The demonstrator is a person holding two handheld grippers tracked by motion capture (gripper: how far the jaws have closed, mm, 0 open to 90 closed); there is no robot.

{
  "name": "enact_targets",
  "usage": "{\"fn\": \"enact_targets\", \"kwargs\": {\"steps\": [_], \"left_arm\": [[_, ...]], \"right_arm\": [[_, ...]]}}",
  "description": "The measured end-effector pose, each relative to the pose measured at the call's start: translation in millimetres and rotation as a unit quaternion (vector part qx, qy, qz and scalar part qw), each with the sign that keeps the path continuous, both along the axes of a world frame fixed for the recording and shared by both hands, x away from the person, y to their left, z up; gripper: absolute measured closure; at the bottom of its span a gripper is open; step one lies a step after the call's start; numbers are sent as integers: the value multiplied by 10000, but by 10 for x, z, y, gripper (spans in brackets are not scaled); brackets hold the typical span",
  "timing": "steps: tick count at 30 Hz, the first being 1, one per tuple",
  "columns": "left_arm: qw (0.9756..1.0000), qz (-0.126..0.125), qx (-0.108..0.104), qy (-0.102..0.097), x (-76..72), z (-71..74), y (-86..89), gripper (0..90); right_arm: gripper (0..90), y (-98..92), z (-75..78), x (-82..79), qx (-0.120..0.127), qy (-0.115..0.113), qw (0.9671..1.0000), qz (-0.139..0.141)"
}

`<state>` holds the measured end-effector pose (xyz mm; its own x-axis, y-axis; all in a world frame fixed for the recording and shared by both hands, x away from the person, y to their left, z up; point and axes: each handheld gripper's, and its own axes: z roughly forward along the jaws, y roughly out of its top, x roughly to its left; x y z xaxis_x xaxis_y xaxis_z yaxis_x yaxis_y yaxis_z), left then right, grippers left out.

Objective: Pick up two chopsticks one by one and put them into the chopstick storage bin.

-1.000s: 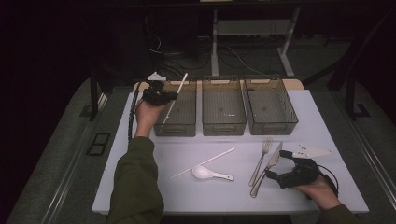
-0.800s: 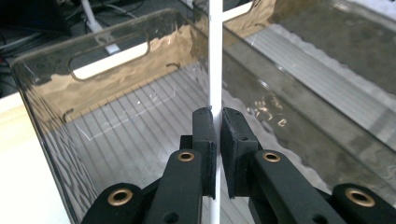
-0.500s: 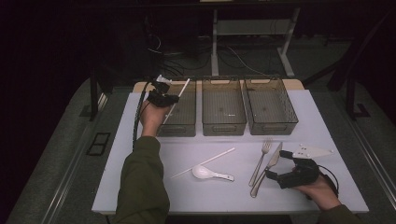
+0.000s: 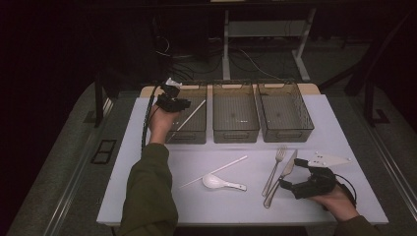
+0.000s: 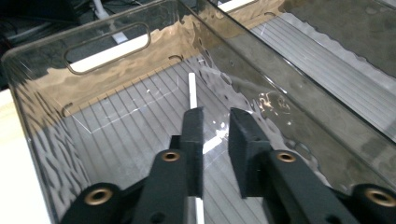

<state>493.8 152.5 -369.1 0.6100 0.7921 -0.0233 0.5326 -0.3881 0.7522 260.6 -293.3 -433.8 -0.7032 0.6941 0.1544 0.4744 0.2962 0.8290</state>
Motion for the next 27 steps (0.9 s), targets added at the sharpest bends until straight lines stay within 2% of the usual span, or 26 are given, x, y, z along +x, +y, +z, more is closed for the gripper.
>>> {"fn": "enact_targets", "kwargs": {"steps": [2, 7, 9, 10, 14, 17, 19, 21, 27], "left_arm": [[9999, -89, -91, -14, -39, 53, 2, 653], [9989, -420, -160, -96, -185, 236, -7, 541], [9981, -589, -153, -114, -251, 311, -21, 510], [9977, -604, -272, -123, -287, 335, -46, 492], [9957, -853, -333, -121, -433, 446, -117, 428], [9937, -1062, -340, -140, -546, 496, -178, 393], [9913, -1241, -401, -181, -624, 506, -216, 363], [9892, -1374, -488, -182, -707, 501, -253, 337], [9843, -1673, -535, -193, -966, 429, -345, 266]], "right_arm": [[8, 0, -1, 1, -6, -1, 10000, -1], [8, 4, 0, -4, -12, -9, 10000, -7], [8, 6, 1, -6, -16, -9, 10000, -7], [8, 6, 1, -7, -20, -9, 10000, -6], [8, 5, 2, -9, -32, -16, 10000, -5], [8, 5, 2, -10, -33, -15, 10000, -2], [8, 6, 1, -10, -42, -19, 10000, 4], [8, 7, 1, -14, -51, -28, 10000, 9], [8, 11, 1, -24, -53, -47, 10000, 49]]}}
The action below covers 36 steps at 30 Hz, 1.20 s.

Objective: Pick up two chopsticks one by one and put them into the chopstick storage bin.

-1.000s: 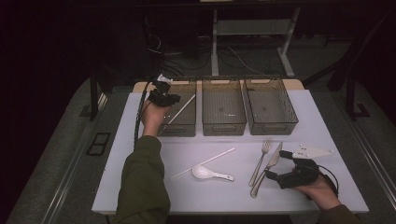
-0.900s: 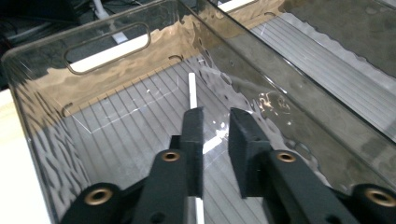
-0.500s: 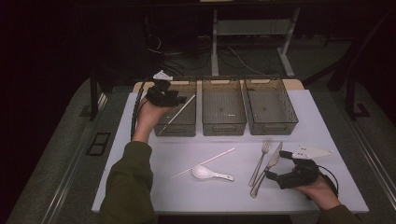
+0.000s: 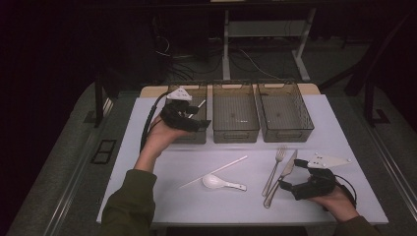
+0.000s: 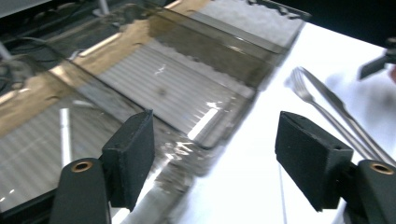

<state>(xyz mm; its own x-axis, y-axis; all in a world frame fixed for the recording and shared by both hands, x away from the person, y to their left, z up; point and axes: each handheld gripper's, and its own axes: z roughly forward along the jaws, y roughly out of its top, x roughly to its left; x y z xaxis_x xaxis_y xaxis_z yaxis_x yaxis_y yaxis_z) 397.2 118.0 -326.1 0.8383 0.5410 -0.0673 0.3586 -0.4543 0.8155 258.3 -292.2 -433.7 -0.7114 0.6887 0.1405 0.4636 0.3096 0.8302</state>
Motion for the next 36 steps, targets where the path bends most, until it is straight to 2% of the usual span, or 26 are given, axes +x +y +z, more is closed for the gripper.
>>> {"fn": "enact_targets", "kwargs": {"steps": [7, 13, 19, 33, 36], "left_arm": [[9996, -266, -74, -29, -232, -148, -86, 250], [9993, -363, -99, -12, -343, -273, -168, 250], [9990, -438, -105, 7, -442, -459, -228, 269], [9976, -653, 28, 215, -544, -721, -318, 378], [9971, -701, 139, 246, -549, -756, -354, 401]], "right_arm": [[8, 4, -7, 0, -25, 20, 10000, 25], [7, -2, -7, -4, -17, 10, 10000, 25], [8, -3, -8, -6, -17, -3, 10000, 20], [8, -7, -3, -12, 0, -18, 10000, 21], [8, -7, -2, -14, -4, -20, 10000, 20]]}}
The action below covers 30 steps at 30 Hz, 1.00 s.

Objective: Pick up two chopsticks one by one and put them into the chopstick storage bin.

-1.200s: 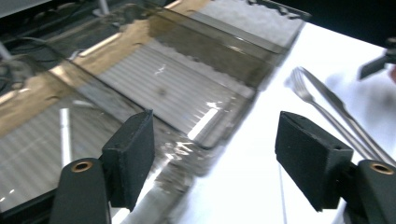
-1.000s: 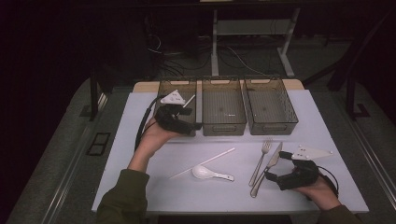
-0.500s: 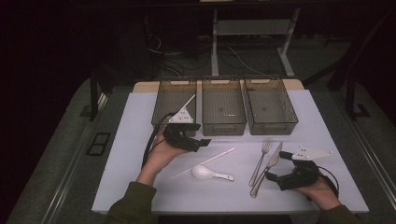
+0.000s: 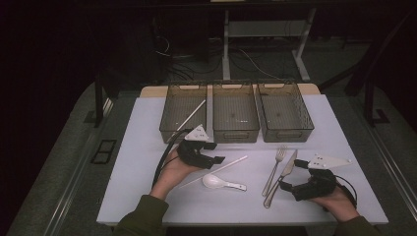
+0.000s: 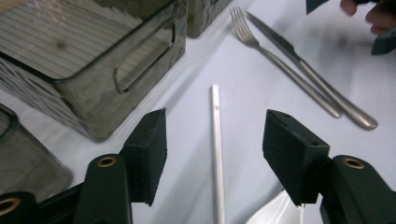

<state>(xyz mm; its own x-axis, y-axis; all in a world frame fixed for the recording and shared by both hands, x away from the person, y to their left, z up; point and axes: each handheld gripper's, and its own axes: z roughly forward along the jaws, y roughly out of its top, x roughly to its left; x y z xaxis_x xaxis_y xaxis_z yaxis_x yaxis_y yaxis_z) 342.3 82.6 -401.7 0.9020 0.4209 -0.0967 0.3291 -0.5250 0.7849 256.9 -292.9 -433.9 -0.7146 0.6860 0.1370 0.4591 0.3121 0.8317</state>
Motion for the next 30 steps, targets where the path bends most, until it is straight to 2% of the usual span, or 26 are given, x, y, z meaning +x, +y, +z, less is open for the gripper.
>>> {"fn": "enact_targets", "kwargs": {"steps": [7, 12, 19, 24, 30], "left_arm": [[9996, -127, 180, 202, 12, -93, -83, 486], [9994, -119, 265, 180, 18, -163, -123, 575], [9987, -171, 433, 184, 5, -232, -187, 656], [9981, -150, 580, 131, 2, -275, -220, 694], [9974, -218, 651, 222, 11, -333, -253, 736]], "right_arm": [[8, 2, -1, -2, -2, 15, 10000, 2], [8, 2, -2, -2, -4, 14, 10000, 2], [8, 3, -4, 0, -6, 15, 10000, 0], [7, 3, -4, -1, -8, 16, 10000, -1], [7, 2, -4, 1, -6, 10, 10000, -5]]}}
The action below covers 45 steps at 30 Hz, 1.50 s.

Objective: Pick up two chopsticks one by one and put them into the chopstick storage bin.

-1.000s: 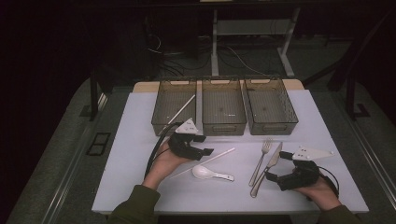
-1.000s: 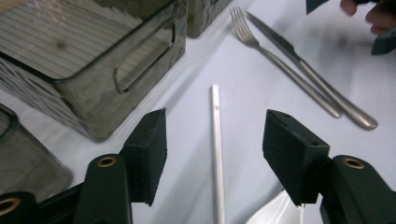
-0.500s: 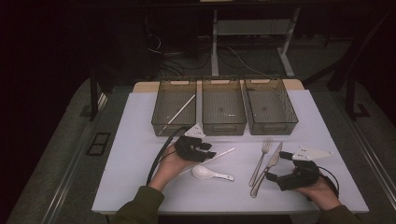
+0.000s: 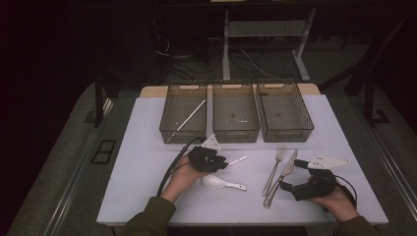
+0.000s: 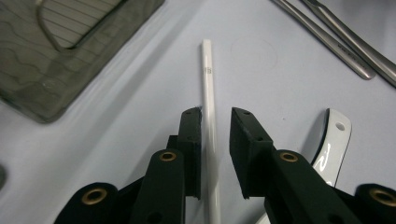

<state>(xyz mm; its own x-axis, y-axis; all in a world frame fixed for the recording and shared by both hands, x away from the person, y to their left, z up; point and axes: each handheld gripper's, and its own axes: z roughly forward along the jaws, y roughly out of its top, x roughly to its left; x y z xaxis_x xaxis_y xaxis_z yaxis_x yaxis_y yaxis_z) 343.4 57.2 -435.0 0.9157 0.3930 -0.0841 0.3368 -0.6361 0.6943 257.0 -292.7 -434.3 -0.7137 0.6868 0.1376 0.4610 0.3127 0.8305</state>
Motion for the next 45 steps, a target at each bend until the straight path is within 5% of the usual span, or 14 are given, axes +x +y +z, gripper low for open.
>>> {"fn": "enact_targets", "kwargs": {"steps": [12, 18, 22, 33, 37, 40, 45], "left_arm": [[9995, -91, 291, 15, 17, -79, -27, 777], [9998, 88, 150, 47, -12, -104, -29, 793], [9996, -12, 237, -128, -8, -104, -26, 812], [9997, -1, 179, -150, -33, -113, -31, 840], [9996, -80, 247, -94, -3, -100, -10, 841], [9999, 80, 89, -14, -13, -109, -38, 841], [9996, -24, 282, -84, -5, -72, -25, 841]], "right_arm": [[8, 0, 0, -3, -3, 6, 10000, -5], [8, -2, 2, -4, -6, 5, 10000, -12], [8, -2, 2, -6, -4, 0, 10000, -15], [8, -1, 3, -8, -4, -8, 10000, -12], [8, -4, 4, -8, 7, -1, 10000, -16], [8, -4, 5, -8, 11, -1, 10000, -14], [8, -3, 5, -9, 11, -3, 10000, -16]]}}
